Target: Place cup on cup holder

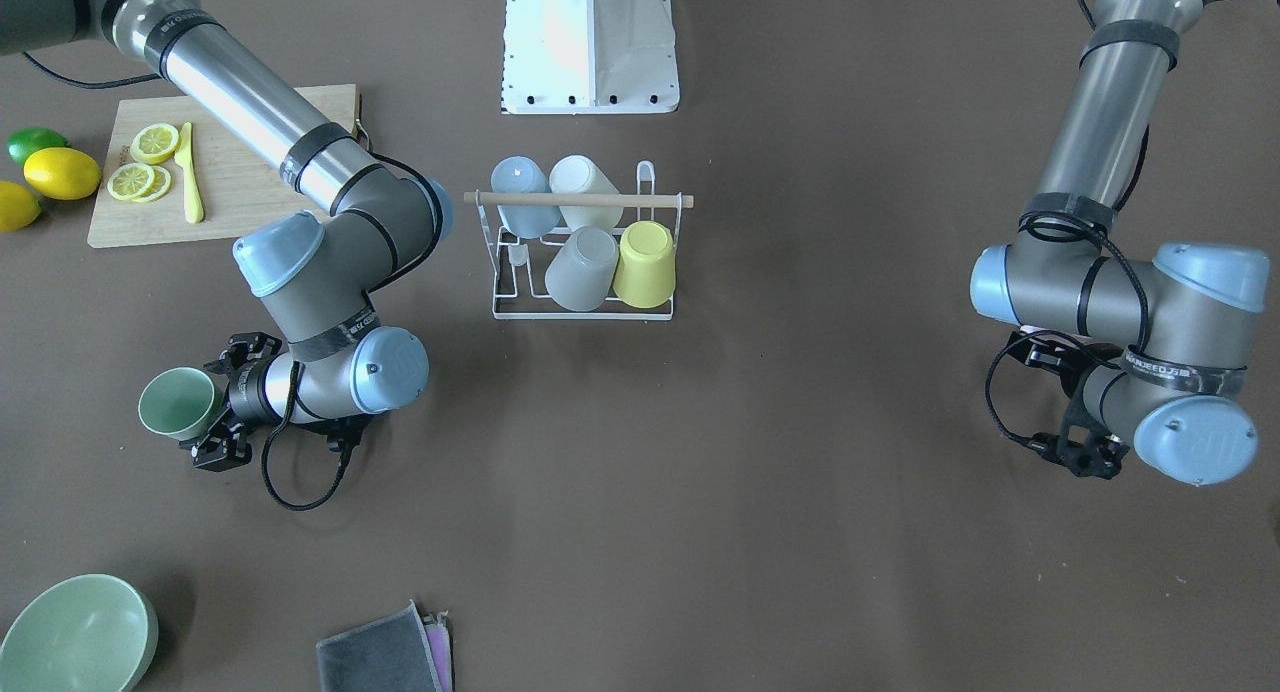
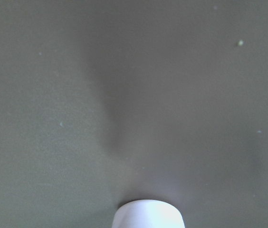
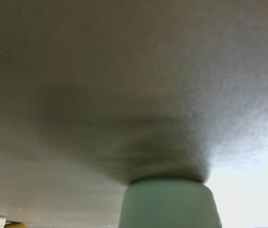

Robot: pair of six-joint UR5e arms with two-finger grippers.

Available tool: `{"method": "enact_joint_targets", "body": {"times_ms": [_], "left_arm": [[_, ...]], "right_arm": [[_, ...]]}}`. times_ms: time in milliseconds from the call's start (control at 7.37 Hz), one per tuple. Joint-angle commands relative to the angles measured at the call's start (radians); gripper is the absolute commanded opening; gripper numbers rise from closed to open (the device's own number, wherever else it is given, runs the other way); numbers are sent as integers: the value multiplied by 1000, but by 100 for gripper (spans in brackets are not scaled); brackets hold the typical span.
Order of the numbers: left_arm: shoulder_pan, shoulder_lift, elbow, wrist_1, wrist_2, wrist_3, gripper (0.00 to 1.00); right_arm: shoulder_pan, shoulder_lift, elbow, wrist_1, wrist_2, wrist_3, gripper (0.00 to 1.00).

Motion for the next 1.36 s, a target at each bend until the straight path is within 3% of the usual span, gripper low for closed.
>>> {"method": "enact_joint_targets", "body": {"times_ms": [0, 950, 1086, 1222], "left_arm": [[12, 0, 3, 12, -3, 3, 98], [34, 34, 1, 49, 3, 89, 98], [34, 34, 1, 49, 3, 89, 97], [34, 34, 1, 49, 3, 89, 91]], "right_arm": [[3, -34, 28, 1, 0, -3, 99], [17, -63, 37, 24, 2, -7, 99], [21, -66, 41, 24, 2, -10, 98], [20, -90, 71, 30, 2, -9, 86]]}}
